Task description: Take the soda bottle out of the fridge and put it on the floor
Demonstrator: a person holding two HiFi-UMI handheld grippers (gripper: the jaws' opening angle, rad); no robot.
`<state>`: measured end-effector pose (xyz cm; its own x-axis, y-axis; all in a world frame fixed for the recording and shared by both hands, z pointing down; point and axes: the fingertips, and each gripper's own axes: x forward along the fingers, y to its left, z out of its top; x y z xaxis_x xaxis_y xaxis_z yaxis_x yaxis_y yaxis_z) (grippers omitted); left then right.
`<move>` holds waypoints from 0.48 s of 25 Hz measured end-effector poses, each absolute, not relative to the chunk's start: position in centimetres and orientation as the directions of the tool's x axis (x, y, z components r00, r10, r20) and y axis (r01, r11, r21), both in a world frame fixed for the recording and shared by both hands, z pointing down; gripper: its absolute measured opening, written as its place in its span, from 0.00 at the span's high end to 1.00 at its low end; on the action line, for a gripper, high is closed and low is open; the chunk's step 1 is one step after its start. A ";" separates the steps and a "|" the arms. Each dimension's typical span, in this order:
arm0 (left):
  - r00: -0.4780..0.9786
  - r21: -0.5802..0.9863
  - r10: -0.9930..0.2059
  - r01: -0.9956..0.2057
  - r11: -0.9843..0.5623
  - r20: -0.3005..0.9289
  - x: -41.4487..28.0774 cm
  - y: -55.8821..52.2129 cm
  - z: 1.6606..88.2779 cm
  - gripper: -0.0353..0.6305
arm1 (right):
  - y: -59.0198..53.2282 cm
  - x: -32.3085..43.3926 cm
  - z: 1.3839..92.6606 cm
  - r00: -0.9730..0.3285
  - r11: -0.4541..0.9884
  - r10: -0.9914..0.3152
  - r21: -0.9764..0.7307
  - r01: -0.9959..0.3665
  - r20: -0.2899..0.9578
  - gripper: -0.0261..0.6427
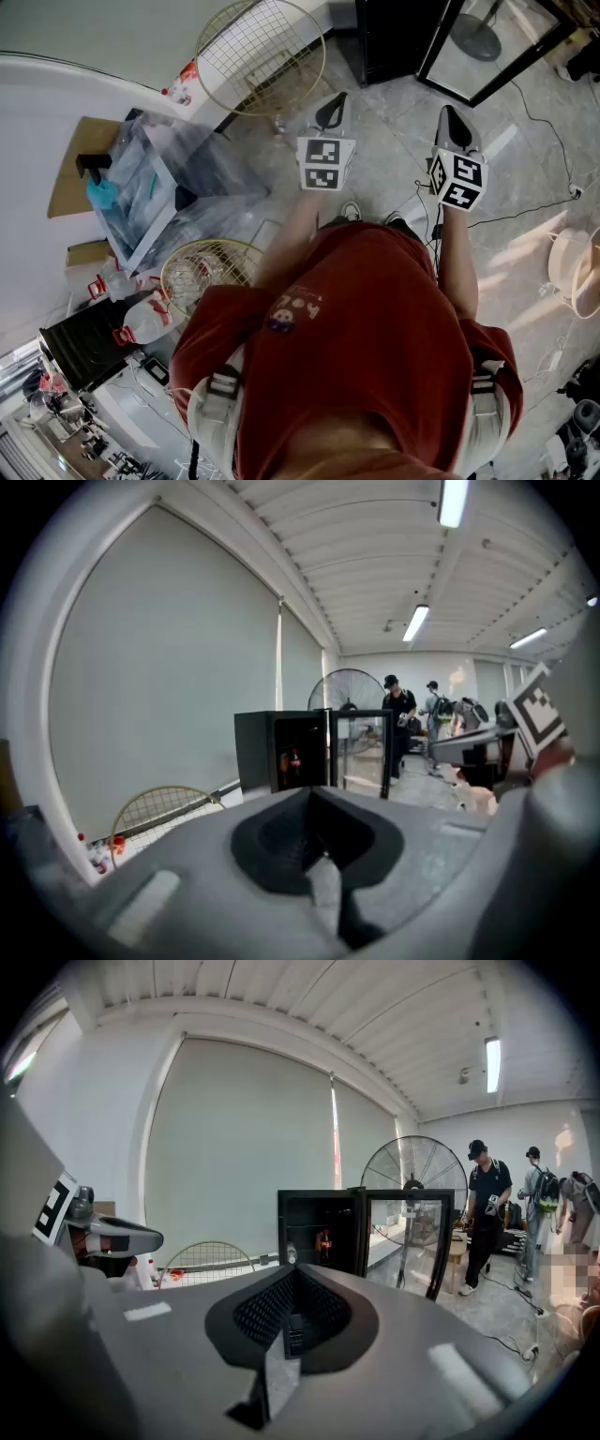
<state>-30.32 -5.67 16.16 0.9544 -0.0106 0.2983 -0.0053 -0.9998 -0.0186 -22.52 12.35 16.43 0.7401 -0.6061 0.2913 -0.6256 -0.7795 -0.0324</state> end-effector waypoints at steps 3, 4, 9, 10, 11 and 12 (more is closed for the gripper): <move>0.954 -0.018 -0.006 -0.001 -1.000 0.300 -30.3 -5.7 16.0 0.95 | 12.2 -22.5 16.4 0.741 -0.781 -0.604 -0.035 -0.623 0.294 0.96; 0.954 -0.017 -0.003 0.002 -1.000 0.298 -30.2 -5.8 16.0 0.95 | 12.1 -22.4 16.4 0.742 -0.782 -0.603 -0.036 -0.622 0.294 0.96; 0.957 -0.015 0.005 0.010 -1.000 0.291 -30.0 -6.6 15.9 0.95 | 11.4 -22.3 16.2 0.751 -0.791 -0.593 -0.036 -0.611 0.291 0.96; 0.957 -0.014 0.006 0.011 -1.000 0.291 -30.0 -6.8 15.9 0.95 | 11.2 -22.4 16.2 0.751 -0.791 -0.595 -0.040 -0.611 0.287 0.96; 0.957 -0.013 0.009 0.013 -1.000 0.292 -30.0 -7.1 16.0 0.95 | 10.9 -22.5 16.2 0.748 -0.787 -0.601 -0.046 -0.615 0.280 0.96; 0.956 -0.011 0.012 0.016 -1.000 0.293 -30.1 -7.4 16.1 0.95 | 10.5 -22.7 16.2 0.744 -0.781 -0.610 -0.051 -0.622 0.273 0.96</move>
